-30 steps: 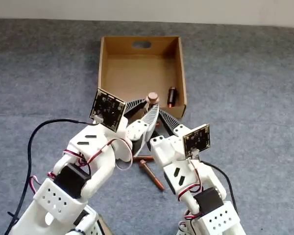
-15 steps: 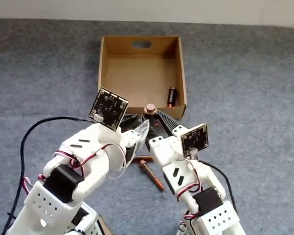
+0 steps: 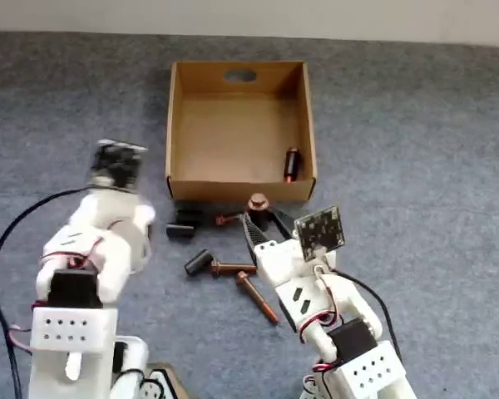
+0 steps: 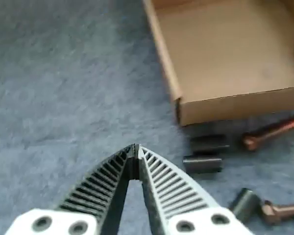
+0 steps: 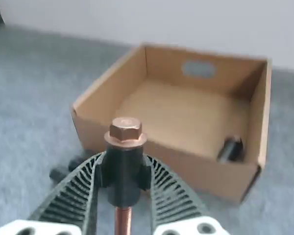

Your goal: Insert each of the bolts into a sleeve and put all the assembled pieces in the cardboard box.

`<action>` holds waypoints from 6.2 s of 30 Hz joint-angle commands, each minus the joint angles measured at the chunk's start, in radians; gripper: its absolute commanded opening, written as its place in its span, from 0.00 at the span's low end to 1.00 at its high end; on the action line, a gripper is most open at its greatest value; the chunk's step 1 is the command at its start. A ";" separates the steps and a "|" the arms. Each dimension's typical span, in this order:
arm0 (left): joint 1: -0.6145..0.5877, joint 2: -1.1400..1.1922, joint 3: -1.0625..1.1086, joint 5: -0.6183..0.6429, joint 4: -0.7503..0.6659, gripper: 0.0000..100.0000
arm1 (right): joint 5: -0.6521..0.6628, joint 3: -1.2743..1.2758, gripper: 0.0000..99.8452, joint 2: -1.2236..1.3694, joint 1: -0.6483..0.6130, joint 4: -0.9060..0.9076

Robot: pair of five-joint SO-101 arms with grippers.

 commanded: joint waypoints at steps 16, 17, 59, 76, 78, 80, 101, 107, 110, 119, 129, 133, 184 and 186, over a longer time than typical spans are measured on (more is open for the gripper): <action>-0.079 -0.007 0.446 -0.008 -0.356 0.01 | 0.104 -0.814 0.01 0.354 0.079 0.472; -0.077 -0.007 0.456 -0.008 -0.356 0.01 | 0.104 -0.881 0.01 0.443 0.079 0.486; -0.038 0.001 0.487 -0.074 -0.354 0.01 | -0.021 -2.911 0.01 2.603 0.242 1.142; -0.035 0.001 0.489 -0.075 -0.354 0.01 | -0.023 -2.911 0.01 2.726 0.246 1.142; -0.035 0.001 0.489 -0.075 -0.356 0.01 | -0.023 -2.905 0.01 2.732 0.245 1.142; -0.035 0.001 0.489 -0.075 -0.356 0.01 | -0.023 -2.904 0.01 2.732 0.243 1.142; -0.035 0.001 0.489 -0.075 -0.356 0.01 | -0.015 -3.298 0.08 2.678 0.243 1.293; -0.035 0.001 0.489 -0.075 -0.356 0.01 | -0.015 -3.238 0.08 2.519 0.255 1.296; -0.035 0.001 0.489 -0.075 -0.359 0.01 | -0.015 -3.201 0.08 2.379 0.255 1.297; -0.039 0.001 0.496 -0.075 -0.379 0.01 | 0.014 -2.258 0.08 1.632 0.208 1.290; -0.082 -0.005 0.492 -0.071 -0.379 0.01 | 0.152 -1.167 0.08 0.914 0.007 0.951; -0.101 -0.007 0.487 -0.069 -0.379 0.01 | 0.201 -0.831 0.08 0.800 -0.019 0.789; -0.522 0.001 0.424 0.262 -0.463 0.01 | 0.051 -0.888 0.19 1.438 -0.409 0.297; -0.522 0.001 0.424 0.262 -0.463 0.01 | 0.054 -0.901 0.19 1.461 -0.406 0.297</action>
